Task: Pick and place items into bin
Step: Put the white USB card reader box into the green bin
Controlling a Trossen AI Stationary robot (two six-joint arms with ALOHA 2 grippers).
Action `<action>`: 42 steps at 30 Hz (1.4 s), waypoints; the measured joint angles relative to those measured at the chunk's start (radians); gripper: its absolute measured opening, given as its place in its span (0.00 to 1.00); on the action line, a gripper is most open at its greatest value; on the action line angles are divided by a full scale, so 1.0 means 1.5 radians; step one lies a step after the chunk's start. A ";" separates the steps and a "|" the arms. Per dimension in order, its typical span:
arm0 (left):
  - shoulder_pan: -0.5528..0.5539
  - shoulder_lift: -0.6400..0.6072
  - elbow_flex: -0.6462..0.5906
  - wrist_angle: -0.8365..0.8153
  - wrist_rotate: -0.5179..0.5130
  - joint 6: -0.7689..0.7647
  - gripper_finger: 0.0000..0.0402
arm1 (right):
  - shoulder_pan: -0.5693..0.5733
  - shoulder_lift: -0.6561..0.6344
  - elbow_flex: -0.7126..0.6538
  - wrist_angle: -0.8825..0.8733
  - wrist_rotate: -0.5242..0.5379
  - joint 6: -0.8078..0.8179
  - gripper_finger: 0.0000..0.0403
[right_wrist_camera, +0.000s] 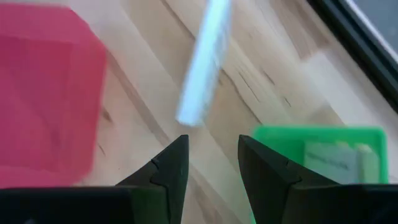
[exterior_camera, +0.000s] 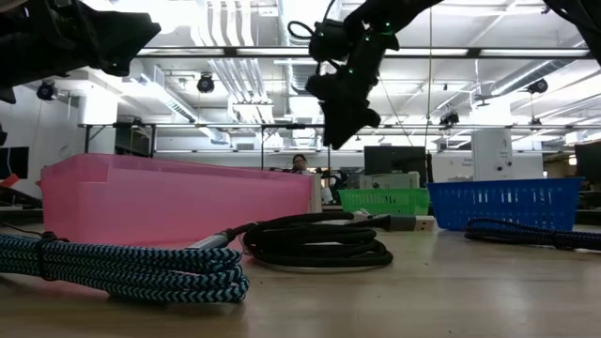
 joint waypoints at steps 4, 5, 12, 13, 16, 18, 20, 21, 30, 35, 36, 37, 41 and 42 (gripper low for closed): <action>0.000 0.000 0.000 0.000 0.000 0.000 0.36 | 0.018 0.003 0.000 0.049 0.001 0.000 0.32; 0.000 0.000 0.000 0.000 0.000 0.000 0.36 | 0.022 0.005 0.000 0.057 0.004 -0.003 0.33; 0.000 0.000 0.000 0.000 0.000 0.000 0.36 | 0.039 0.032 -0.002 0.071 0.077 -0.025 0.37; 0.000 0.000 0.000 0.000 0.000 0.000 0.36 | 0.039 0.036 -0.002 0.071 0.078 -0.026 0.38; 0.000 0.000 0.000 0.000 0.000 0.000 0.36 | 0.041 0.037 -0.002 0.071 0.079 -0.025 0.40; 0.000 0.001 0.000 0.000 0.000 0.000 0.36 | 0.041 0.036 -0.002 0.072 0.080 -0.024 0.41; 0.000 0.000 0.000 0.000 0.000 0.000 0.36 | 0.041 0.036 -0.002 0.072 0.080 -0.023 0.41; 0.000 0.000 0.000 0.000 0.000 0.000 0.36 | 0.041 0.036 -0.002 0.072 0.080 -0.023 0.42; 0.000 0.001 0.000 0.000 0.000 0.000 0.36 | 0.043 0.081 -0.004 0.092 0.086 -0.019 0.45; 0.000 0.001 0.000 0.000 0.000 0.000 0.36 | 0.043 0.102 -0.004 0.096 0.087 -0.021 0.47; 0.000 0.001 0.000 0.000 0.000 0.000 0.36 | 0.043 0.104 -0.004 0.096 0.087 -0.023 0.47; 0.000 0.001 0.000 0.000 0.000 0.000 0.36 | 0.043 0.104 -0.004 0.097 0.086 -0.023 0.47; 0.000 0.001 0.000 0.000 0.000 0.000 0.36 | 0.043 0.112 -0.003 0.105 0.086 -0.026 0.46; 0.000 0.001 0.000 0.000 0.000 0.000 0.36 | 0.043 0.115 -0.003 0.103 0.086 -0.030 0.46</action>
